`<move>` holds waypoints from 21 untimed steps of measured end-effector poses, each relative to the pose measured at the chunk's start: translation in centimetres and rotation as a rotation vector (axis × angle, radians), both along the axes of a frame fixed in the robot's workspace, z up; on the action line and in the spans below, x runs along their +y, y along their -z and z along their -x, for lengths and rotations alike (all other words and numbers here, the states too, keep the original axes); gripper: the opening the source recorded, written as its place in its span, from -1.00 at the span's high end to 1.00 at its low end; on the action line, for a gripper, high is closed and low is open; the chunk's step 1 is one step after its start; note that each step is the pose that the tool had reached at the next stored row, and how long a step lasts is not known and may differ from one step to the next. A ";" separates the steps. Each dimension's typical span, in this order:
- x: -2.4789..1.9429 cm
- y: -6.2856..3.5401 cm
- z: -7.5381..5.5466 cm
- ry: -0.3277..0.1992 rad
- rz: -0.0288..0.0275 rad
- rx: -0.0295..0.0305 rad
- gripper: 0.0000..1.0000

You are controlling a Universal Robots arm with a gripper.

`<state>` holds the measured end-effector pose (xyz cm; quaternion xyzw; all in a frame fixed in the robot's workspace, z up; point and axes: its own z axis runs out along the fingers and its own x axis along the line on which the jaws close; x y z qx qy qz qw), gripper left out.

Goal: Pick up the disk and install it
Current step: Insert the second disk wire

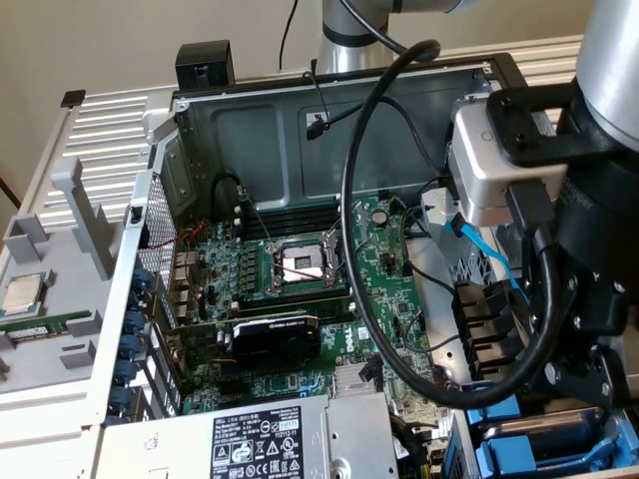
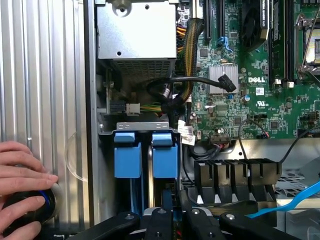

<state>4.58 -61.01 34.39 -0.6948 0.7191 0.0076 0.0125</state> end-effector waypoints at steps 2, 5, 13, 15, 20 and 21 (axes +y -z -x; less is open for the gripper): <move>0.00 0.04 0.0 0.000 -0.0001 0.0000 0.67; 0.01 0.06 0.0 0.000 -0.0001 0.0000 0.67; 0.05 0.09 0.0 0.000 0.0002 0.0000 0.67; 0.05 0.12 0.0 0.000 0.0001 0.0001 0.67; 0.05 0.21 0.0 0.000 0.0001 0.0000 0.67; 0.05 0.22 0.0 0.000 0.0000 0.0000 0.67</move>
